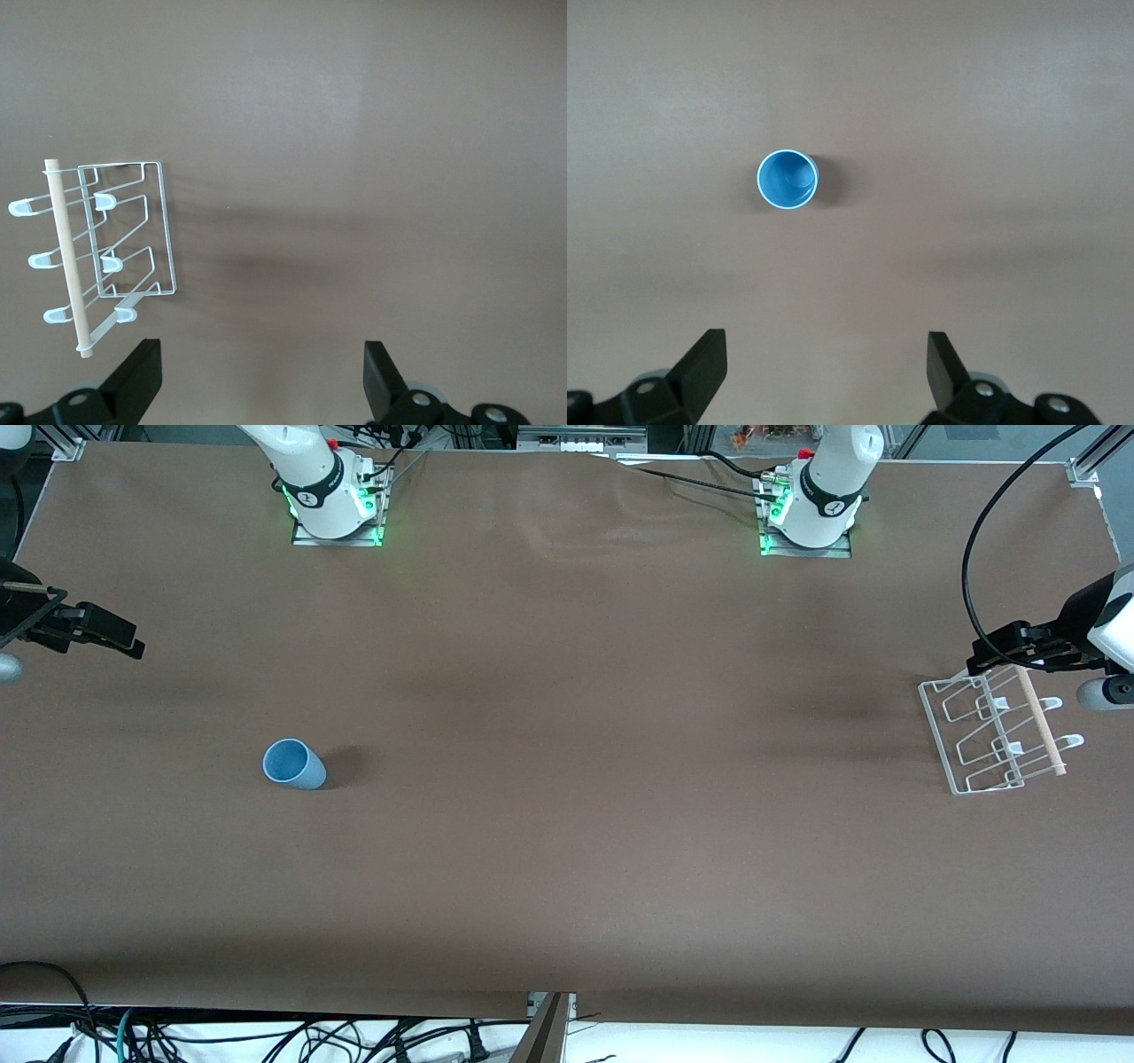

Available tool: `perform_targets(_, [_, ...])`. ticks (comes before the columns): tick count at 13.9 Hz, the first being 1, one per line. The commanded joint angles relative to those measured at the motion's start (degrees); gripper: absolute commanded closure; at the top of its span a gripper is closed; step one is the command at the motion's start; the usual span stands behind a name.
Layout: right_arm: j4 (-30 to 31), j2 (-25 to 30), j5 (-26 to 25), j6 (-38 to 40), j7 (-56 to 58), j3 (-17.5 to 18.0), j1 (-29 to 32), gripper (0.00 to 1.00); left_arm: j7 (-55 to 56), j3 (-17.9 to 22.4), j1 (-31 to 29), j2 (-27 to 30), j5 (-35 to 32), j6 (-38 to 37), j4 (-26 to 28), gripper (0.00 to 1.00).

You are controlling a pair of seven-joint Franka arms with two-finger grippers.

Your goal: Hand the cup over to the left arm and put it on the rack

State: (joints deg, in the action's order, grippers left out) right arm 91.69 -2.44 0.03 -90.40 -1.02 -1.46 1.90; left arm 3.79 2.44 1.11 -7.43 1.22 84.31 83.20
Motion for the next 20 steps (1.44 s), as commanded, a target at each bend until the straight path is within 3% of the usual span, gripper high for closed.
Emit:
perform_targets(1, [0.16, 0.59, -0.46, 0.67, 1.11, 0.85, 0.82, 0.0, -0.1, 0.02, -0.32, -1.1, 1.06, -0.64, -2.07, 0.0])
perform_targets(20, [0.07, 0.59, -0.46, 1.45, 0.84, 1.82, 0.82, 0.0, -0.1, 0.02, -0.32, -1.1, 1.06, -0.55, -2.07, 0.0])
